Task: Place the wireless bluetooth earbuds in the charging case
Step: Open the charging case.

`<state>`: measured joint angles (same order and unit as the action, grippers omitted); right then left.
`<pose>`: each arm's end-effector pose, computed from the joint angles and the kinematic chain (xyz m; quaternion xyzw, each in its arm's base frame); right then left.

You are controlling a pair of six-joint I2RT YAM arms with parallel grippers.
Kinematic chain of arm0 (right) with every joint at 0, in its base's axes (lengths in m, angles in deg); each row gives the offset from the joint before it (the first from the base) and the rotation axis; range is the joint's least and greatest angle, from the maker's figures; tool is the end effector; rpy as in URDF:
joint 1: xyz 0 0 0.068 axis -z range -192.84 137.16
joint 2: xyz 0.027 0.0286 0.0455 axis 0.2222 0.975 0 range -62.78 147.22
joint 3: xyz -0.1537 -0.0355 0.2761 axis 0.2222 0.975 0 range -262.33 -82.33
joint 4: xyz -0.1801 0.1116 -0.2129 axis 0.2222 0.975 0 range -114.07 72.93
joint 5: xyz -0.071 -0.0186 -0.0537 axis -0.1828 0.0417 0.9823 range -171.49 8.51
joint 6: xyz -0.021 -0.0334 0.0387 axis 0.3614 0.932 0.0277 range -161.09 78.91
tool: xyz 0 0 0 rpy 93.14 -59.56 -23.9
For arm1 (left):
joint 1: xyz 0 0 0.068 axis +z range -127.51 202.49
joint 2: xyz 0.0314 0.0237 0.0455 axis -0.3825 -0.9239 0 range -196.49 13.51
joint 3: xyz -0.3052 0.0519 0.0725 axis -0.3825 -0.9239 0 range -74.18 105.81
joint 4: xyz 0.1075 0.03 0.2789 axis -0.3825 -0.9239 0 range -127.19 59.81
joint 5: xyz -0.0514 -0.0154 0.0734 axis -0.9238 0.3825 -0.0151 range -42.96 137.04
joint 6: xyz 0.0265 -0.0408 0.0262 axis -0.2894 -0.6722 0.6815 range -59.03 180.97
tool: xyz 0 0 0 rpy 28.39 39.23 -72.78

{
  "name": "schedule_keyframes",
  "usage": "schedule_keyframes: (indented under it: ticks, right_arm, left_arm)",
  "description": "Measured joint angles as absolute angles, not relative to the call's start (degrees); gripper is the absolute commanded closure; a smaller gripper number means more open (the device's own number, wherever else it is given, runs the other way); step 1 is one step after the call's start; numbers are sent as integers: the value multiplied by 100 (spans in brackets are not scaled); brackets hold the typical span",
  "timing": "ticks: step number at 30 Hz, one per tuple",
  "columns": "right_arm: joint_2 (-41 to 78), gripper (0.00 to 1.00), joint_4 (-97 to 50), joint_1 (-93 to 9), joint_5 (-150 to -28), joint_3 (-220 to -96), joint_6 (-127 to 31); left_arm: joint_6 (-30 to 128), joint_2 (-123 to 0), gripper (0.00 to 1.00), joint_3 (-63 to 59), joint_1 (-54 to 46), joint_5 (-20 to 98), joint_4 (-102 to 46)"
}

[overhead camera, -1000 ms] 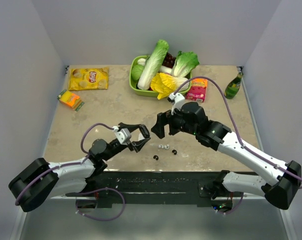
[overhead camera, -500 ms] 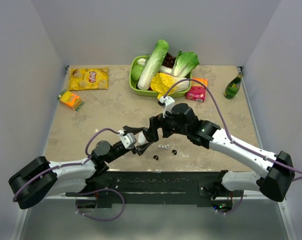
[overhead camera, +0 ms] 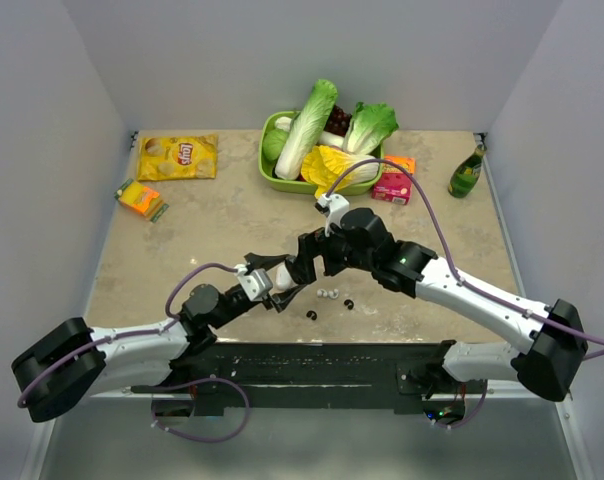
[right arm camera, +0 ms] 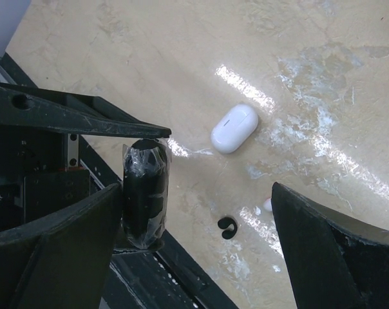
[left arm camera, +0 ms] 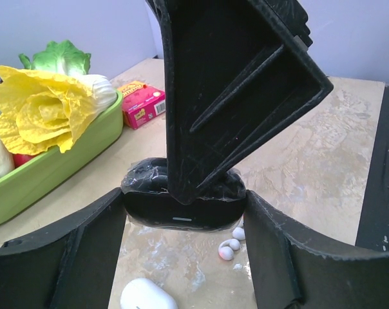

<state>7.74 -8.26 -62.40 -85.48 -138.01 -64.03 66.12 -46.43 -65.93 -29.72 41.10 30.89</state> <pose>0.1955 0.2334 0.3341 -0.2167 0.8411 0.3169 0.3811 0.1188 -0.1595 0.2130 0.3447 0.5478 -0.3348 0.6849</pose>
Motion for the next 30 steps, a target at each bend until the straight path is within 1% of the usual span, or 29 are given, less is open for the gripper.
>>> schedule_keyframes:
  ticks: [23,26,29,30]
  right_arm:
    - [393,2,-820,-6270,-7982,-13699,-6575]
    - [260,4,-800,-6266,-7895,-13668,-6593]
    - [146,8,-817,-6264,-7886,-13662,-6597]
    - [103,11,-844,-6264,-7908,-13651,-6597]
  left_arm:
    - [6669,-4352,100,-6659,-3052,4436,2883]
    - [6680,-4326,100,-6659,-3059,4449,2886]
    - [6684,-4304,100,-6659,-3076,4466,2888]
    - [6686,-4304,100,-6659,-3081,4473,2888]
